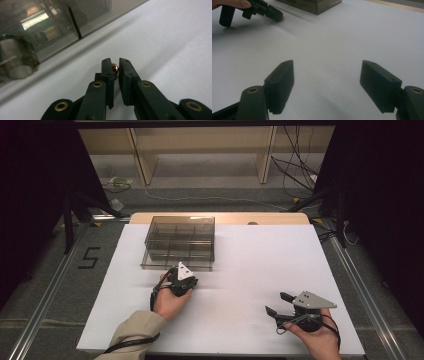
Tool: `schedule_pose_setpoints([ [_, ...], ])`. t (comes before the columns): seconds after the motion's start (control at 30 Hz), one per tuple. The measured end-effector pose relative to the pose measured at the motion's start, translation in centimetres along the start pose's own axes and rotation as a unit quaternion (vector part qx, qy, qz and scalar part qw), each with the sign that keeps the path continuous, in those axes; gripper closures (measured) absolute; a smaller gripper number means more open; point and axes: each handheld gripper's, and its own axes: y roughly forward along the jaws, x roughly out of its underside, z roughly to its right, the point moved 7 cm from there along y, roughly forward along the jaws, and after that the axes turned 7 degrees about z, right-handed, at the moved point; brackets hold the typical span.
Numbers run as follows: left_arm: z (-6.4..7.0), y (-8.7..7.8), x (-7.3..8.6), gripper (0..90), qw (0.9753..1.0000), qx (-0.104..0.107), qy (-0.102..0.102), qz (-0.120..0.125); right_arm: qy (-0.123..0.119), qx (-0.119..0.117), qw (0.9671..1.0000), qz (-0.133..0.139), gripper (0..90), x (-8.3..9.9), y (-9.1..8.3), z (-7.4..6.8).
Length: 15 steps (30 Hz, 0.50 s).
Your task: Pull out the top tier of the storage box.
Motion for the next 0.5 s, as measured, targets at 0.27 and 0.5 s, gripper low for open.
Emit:
schedule_pose_setpoints([
  [0.27, 0.03, -0.05, -0.01, 82.7, 1.0000, 0.000, 0.007, -0.004, 0.000, 0.000, 1.0000, 0.000, 28.3, 0.00, 0.00, 0.01],
  [0.5, 0.02, -0.05, 0.00, 82.8, 1.0000, 0.000, 0.008, -0.002, -0.001, 0.000, 1.0000, 0.000, 28.3, 0.00, -0.01, 0.02],
])
